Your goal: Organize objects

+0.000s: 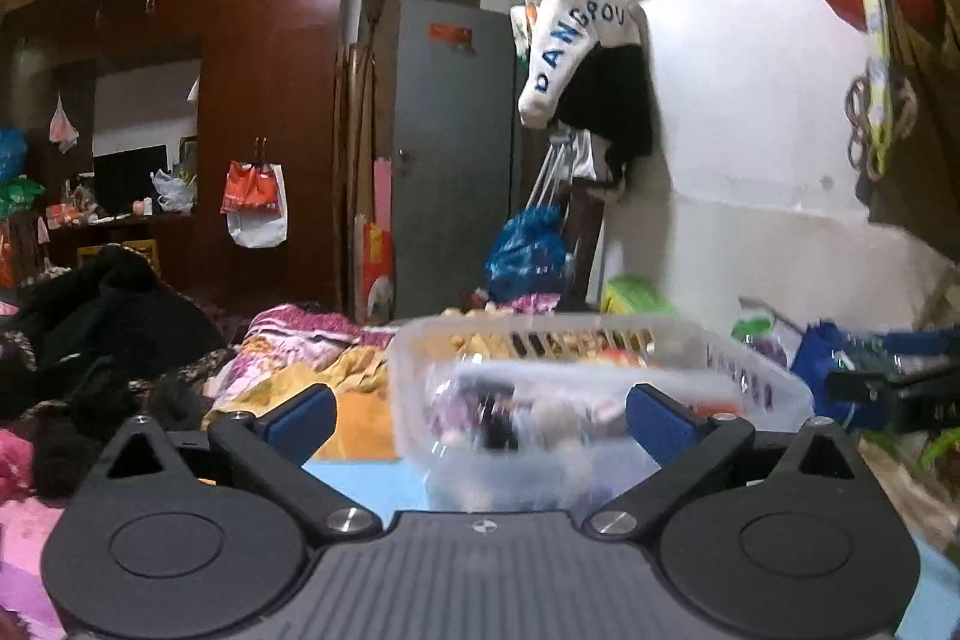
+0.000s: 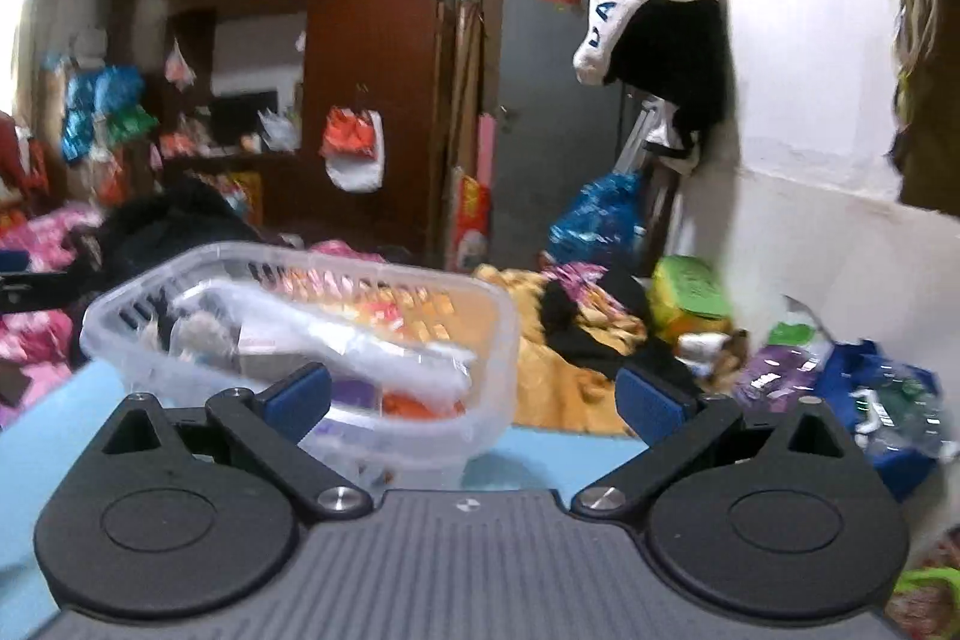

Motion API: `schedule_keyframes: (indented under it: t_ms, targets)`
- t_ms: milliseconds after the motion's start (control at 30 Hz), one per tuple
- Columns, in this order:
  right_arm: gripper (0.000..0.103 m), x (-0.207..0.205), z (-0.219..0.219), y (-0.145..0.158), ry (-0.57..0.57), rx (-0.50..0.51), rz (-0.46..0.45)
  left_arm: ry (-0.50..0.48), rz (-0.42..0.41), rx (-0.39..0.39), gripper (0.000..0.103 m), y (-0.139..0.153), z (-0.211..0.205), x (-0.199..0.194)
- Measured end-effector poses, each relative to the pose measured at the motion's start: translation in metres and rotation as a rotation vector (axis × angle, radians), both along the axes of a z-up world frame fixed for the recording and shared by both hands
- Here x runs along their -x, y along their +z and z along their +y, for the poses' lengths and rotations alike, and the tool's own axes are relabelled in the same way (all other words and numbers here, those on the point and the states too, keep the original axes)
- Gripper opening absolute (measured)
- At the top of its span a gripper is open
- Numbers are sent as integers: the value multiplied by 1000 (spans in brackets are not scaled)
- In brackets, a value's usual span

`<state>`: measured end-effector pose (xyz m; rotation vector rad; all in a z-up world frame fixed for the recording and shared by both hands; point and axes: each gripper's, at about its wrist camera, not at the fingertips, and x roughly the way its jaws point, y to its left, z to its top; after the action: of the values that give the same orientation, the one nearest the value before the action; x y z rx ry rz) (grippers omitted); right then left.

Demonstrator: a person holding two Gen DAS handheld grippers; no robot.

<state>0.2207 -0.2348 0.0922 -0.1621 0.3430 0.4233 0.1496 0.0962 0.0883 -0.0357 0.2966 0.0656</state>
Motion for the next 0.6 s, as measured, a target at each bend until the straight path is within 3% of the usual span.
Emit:
schedule_keyframes:
  t_ms: [200,333,467,600]
  targets:
    - [103,38,-9,1,89,-71,43,22,-25,-10,103,-5,-7,62]
    - [103,57,-7,-1,114,-88,31,20,-26,16,103,-25,-24,70]
    - [103,69,-2,-7,114,-68,3,-84,-32,98,103,-39,-40,67]
    - [103,77,1,-15,72,-29,-39,-81,-47,28,103,-35,-61,66]
